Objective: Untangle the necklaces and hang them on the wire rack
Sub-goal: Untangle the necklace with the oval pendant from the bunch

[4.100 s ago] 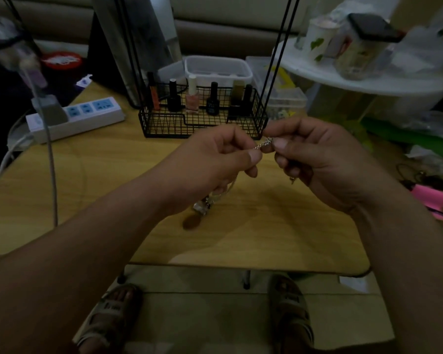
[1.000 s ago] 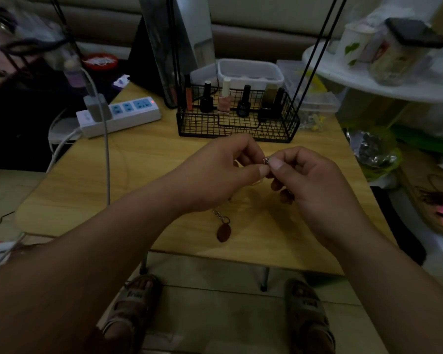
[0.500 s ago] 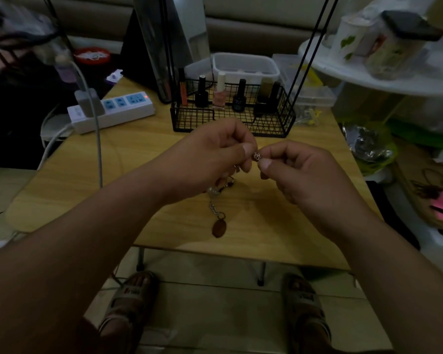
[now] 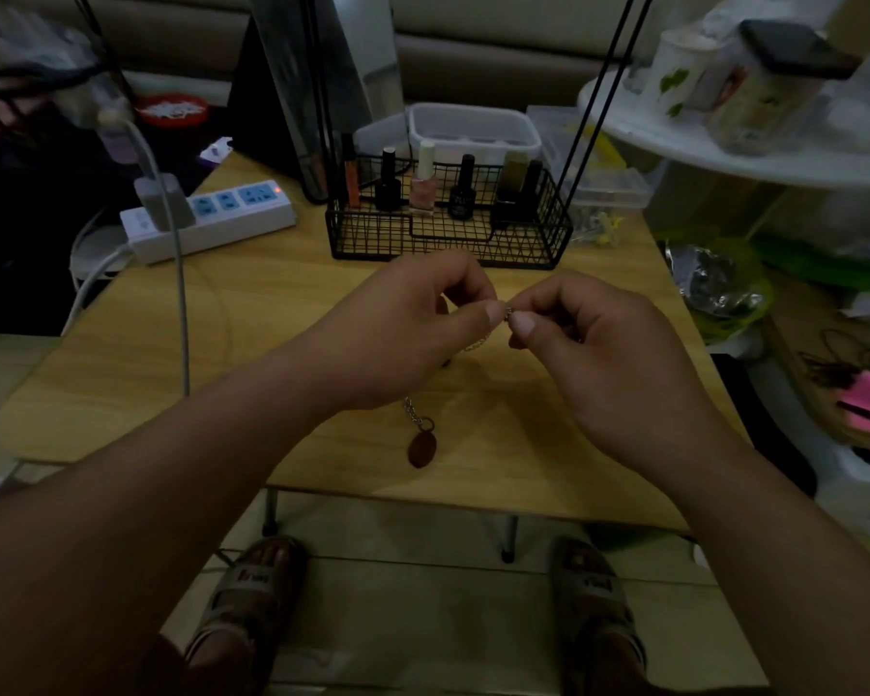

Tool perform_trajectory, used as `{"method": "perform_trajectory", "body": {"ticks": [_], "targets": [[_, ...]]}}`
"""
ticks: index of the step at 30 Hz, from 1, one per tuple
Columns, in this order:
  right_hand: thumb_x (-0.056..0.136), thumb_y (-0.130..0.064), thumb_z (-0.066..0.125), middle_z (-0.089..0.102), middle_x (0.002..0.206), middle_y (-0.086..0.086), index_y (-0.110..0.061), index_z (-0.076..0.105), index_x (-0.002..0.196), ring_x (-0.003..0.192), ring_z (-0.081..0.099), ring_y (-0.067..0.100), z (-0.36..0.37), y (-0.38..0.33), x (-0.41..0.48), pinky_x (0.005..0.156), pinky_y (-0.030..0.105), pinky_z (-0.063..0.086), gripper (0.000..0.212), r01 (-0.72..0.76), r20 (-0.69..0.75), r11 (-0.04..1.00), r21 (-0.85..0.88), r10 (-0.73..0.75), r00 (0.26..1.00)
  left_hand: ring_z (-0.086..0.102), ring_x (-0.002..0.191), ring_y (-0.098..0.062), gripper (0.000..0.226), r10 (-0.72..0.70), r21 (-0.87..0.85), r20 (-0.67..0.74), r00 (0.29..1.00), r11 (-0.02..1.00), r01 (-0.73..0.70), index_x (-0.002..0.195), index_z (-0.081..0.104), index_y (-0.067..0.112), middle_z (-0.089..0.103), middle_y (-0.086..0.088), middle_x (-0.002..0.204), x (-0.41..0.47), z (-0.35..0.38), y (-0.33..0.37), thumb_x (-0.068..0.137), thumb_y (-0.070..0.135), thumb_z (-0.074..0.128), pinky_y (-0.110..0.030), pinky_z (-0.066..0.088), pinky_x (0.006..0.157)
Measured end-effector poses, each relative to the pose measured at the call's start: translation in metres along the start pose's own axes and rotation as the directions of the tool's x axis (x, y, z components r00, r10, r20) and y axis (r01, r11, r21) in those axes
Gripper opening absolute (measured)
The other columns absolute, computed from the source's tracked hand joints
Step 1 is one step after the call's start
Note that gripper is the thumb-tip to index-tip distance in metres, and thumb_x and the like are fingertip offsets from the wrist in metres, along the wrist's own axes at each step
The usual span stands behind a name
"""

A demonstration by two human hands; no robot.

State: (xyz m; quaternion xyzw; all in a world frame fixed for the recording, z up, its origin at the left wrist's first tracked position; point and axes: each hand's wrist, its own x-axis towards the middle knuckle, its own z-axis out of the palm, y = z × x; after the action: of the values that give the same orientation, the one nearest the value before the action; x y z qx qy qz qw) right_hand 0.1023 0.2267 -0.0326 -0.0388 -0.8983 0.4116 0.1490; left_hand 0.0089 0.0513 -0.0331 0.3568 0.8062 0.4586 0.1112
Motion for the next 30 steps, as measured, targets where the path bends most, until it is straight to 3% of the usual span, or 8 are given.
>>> {"method": "perform_trajectory", "body": {"ticks": [5, 10, 15, 24, 30], "targets": [[0.102, -0.022, 0.062, 0.069, 0.087, -0.017, -0.029, 0.071, 0.099, 0.086, 0.061, -0.011, -0.0017, 0.0013, 0.0009, 0.07, 0.003, 0.041, 0.012, 0.009, 0.027, 1.0, -0.029, -0.008, 1.0, 0.057, 0.062, 0.007, 0.012, -0.053, -0.021, 0.067, 0.996, 0.998, 0.054, 0.099, 0.067, 0.024, 0.063, 0.03, 0.071, 0.0001, -0.0024, 0.0004, 0.104, 0.03, 0.059, -0.01, 0.043, 0.053], [0.105, -0.022, 0.057, 0.069, 0.085, -0.016, -0.029, 0.069, 0.097, 0.075, 0.058, -0.012, -0.0002, 0.0037, 0.002, 0.063, 0.004, 0.039, 0.016, -0.021, 0.029, 1.0, -0.009, 0.021, 0.999, 0.051, 0.06, -0.004, 0.015, -0.088, -0.128, 0.107, 0.99, 0.987, 0.102, 0.098, 0.068, 0.02, 0.06, 0.016, 0.067, 0.0002, -0.0022, 0.0012, 0.105, 0.028, 0.057, -0.022, 0.045, 0.054], [0.104, -0.024, 0.058, 0.069, 0.086, -0.015, -0.029, 0.068, 0.098, 0.08, 0.059, -0.01, 0.0012, 0.005, 0.0007, 0.063, 0.004, 0.04, 0.013, -0.01, 0.05, 0.999, -0.033, 0.012, 0.999, 0.05, 0.058, 0.001, 0.012, -0.062, -0.04, 0.097, 0.993, 0.997, 0.066, 0.096, 0.069, 0.024, 0.061, 0.02, 0.066, 0.0018, 0.0008, -0.0017, 0.102, 0.032, 0.062, -0.022, 0.043, 0.054], [0.103, -0.024, 0.059, 0.068, 0.086, -0.016, -0.03, 0.07, 0.097, 0.088, 0.061, -0.003, 0.0007, 0.0071, 0.0025, 0.067, 0.007, 0.042, 0.014, 0.037, 0.078, 0.997, -0.07, -0.031, 0.996, 0.048, 0.056, 0.001, 0.019, -0.087, -0.034, 0.143, 0.986, 0.995, 0.093, 0.094, 0.073, 0.021, 0.06, 0.021, 0.061, 0.002, -0.0024, -0.0017, 0.104, 0.028, 0.059, -0.021, 0.04, 0.055], [0.103, -0.026, 0.061, 0.07, 0.086, -0.015, -0.034, 0.065, 0.099, 0.078, 0.062, -0.003, 0.002, 0.0059, 0.0041, 0.064, 0.011, 0.044, 0.01, -0.002, 0.044, 1.0, 0.017, 0.001, 0.999, 0.047, 0.057, -0.01, 0.018, -0.127, -0.185, 0.132, 0.983, 0.971, 0.15, 0.097, 0.071, 0.01, 0.064, 0.011, 0.063, -0.0004, -0.005, 0.0039, 0.103, 0.021, 0.059, -0.029, 0.04, 0.053]]}}
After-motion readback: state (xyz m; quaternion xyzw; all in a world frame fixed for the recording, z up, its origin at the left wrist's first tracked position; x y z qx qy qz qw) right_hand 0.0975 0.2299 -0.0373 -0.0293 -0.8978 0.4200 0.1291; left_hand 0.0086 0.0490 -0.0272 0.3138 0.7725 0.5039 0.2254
